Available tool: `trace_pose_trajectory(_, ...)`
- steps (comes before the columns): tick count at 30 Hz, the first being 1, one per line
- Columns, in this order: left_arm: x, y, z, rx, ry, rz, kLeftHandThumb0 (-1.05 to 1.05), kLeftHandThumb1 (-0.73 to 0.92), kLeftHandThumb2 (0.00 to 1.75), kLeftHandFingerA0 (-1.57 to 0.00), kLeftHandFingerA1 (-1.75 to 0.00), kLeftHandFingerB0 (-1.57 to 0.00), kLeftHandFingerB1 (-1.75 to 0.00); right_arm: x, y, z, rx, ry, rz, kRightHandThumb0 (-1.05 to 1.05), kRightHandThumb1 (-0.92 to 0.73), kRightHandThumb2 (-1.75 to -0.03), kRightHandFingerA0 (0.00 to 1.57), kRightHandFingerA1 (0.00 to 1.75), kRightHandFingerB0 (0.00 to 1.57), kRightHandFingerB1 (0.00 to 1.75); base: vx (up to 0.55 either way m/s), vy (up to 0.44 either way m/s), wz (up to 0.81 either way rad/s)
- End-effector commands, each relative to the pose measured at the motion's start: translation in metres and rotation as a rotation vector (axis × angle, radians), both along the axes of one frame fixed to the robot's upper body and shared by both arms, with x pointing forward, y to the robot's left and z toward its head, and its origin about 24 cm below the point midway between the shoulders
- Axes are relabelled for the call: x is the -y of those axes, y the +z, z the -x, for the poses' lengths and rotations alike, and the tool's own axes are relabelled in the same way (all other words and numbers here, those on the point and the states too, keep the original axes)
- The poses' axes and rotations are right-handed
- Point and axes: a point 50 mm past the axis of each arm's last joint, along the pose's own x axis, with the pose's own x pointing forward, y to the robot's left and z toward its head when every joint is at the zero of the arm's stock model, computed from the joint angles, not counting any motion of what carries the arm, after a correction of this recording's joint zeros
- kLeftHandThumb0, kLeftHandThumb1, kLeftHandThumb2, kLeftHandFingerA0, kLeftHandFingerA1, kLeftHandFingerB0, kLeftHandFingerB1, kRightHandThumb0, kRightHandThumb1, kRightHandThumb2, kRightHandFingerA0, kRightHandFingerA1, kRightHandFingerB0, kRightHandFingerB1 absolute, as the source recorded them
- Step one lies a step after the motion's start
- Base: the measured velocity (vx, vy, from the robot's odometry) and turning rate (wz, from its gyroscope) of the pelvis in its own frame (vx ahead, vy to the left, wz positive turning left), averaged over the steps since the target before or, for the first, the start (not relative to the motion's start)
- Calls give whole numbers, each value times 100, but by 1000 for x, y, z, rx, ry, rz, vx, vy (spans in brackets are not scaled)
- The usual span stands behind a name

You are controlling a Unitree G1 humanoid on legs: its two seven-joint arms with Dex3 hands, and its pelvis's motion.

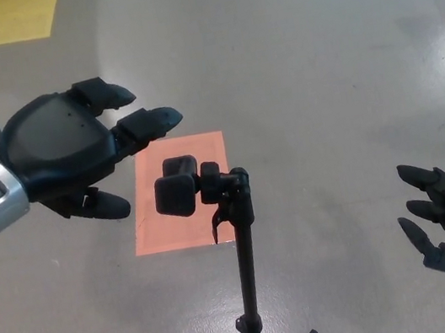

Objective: The robot uses its left hand to grab the top of a phone stand kept on the floor and tilt it upwards to adjust its angle

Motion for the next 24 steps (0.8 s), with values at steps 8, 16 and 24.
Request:
trace_pose_trajectory(8, -5, -18, 4, -47, 5, -36, -84, 71, 108, -13, -44, 0, -22, 4, 2, -2, -1, -5, 4, -65, -83, -64, 25, 37, 15, 29, 0, 0, 0)
trace_pose_trajectory(16, -5, -25, 6, -82, 27, -82, -84, 90, 68, -16, -27, -2, -19, 4, 3, -3, 0, -4, 5, -67, -83, -64, 25, 37, 15, 29, 0, 0, 0)
trace_pose_trajectory(24, -1, -30, 10, -63, -22, -59, -85, 71, 108, -13, -44, 0, -24, 5, 2, -2, -3, -9, -13, -65, -82, -64, 25, 37, 15, 29, 0, 0, 0)
